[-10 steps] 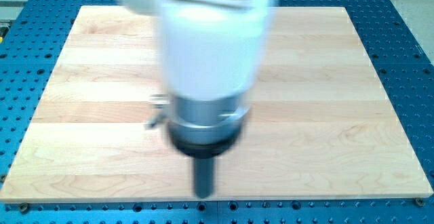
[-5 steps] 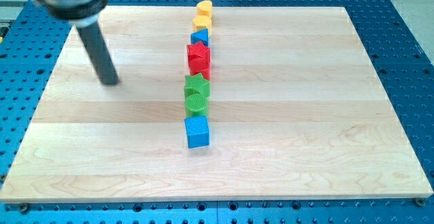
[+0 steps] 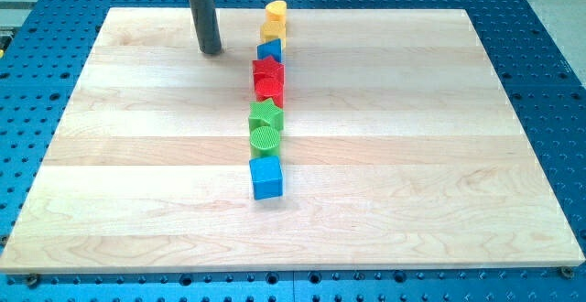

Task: Move the triangle bottom right side of the red star

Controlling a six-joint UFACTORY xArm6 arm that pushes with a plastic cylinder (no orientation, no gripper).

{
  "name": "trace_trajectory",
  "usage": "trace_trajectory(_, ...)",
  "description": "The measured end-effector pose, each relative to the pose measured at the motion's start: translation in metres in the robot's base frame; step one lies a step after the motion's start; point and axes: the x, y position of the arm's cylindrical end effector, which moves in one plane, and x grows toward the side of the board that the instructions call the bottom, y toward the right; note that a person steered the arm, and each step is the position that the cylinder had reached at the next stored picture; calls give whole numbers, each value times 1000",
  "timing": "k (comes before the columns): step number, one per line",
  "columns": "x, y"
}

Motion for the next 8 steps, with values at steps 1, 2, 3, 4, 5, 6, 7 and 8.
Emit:
trace_trajectory(1,8,30)
trace_trajectory(2,10,51)
trace_trajectory(3,10,72)
trace_trajectory(4,16,94)
trace_trajectory(5,34,127)
trace_trajectory(6,54,128)
trace_trajectory(7,55,132)
trace_trajectory(8,64,132)
